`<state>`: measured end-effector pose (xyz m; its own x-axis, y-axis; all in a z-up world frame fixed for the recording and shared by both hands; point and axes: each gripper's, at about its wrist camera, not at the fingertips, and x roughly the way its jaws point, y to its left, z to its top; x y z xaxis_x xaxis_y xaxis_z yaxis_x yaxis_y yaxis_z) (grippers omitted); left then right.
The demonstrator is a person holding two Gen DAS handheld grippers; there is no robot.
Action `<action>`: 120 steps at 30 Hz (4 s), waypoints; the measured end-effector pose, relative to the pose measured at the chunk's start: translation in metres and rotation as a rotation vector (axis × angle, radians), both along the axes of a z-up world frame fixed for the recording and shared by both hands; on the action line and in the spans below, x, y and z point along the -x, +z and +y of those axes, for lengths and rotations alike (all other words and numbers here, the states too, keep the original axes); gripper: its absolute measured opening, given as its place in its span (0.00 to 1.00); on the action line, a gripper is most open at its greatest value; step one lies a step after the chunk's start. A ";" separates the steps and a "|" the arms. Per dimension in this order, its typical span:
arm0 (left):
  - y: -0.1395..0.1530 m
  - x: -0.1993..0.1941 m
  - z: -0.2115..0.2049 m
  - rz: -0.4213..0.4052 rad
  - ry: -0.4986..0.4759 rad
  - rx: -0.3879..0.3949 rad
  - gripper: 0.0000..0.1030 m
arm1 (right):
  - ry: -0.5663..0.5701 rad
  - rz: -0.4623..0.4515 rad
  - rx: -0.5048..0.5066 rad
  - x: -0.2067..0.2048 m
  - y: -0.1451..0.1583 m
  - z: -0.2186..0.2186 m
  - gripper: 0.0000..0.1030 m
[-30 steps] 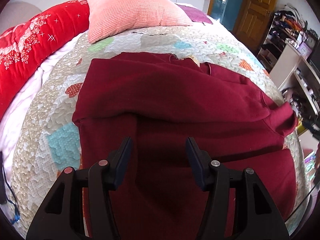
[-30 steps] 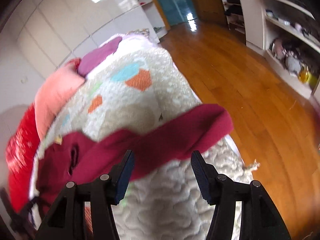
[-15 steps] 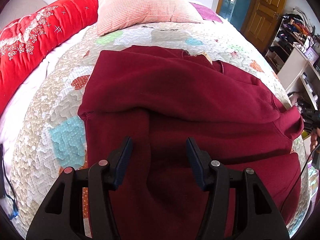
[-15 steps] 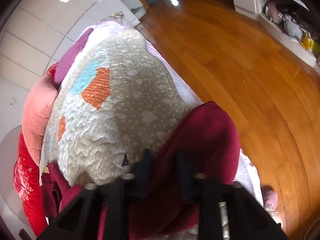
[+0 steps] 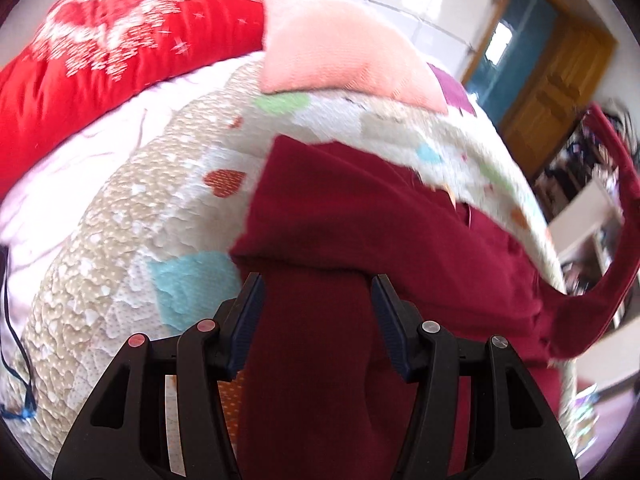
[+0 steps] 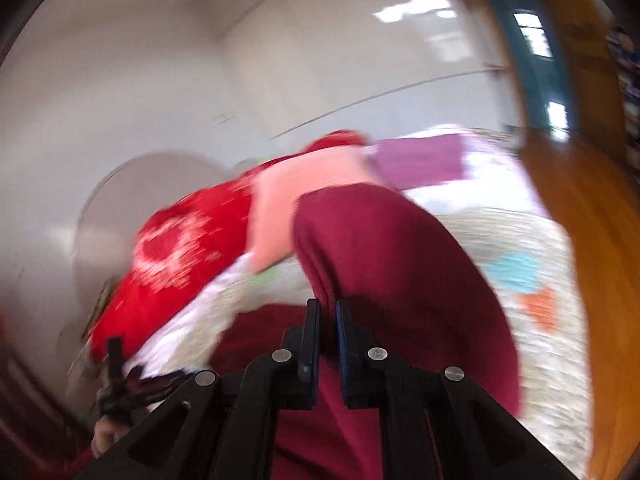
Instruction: Fold small clothes
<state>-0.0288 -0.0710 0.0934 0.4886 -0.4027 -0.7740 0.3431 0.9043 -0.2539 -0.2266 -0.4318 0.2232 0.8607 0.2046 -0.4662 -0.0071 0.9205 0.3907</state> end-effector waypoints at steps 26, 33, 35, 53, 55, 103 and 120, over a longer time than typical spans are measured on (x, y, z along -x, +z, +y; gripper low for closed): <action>-0.018 -0.046 -0.073 -0.049 -0.117 -0.097 0.17 | -0.081 0.309 0.046 0.019 -0.114 0.020 0.50; 0.061 -0.047 -0.068 -0.249 -0.128 -0.040 0.14 | -0.125 0.308 0.047 0.014 -0.113 0.011 0.50; 0.065 -0.057 -0.055 -0.264 -0.082 -0.056 0.14 | -0.119 0.286 0.054 0.006 -0.108 0.014 0.50; -0.037 -0.062 -0.017 -0.027 0.014 -0.139 0.18 | -0.122 0.520 0.323 -0.040 -0.156 0.039 0.44; -0.029 -0.049 -0.006 -0.005 -0.004 -0.116 0.34 | -0.106 0.483 0.198 -0.019 -0.139 0.030 0.52; -0.055 0.180 0.068 0.200 -0.210 -0.055 0.12 | 0.229 0.522 -0.281 0.208 -0.156 0.111 0.07; -0.045 0.183 0.138 0.173 -0.122 -0.270 0.09 | 0.364 0.659 -0.320 0.203 -0.188 0.116 0.31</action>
<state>-0.2122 0.0674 0.0479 0.3020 -0.2188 -0.9279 0.4254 0.9020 -0.0743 -0.4300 -0.3159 0.0357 0.2847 0.6275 -0.7247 0.0391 0.7478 0.6628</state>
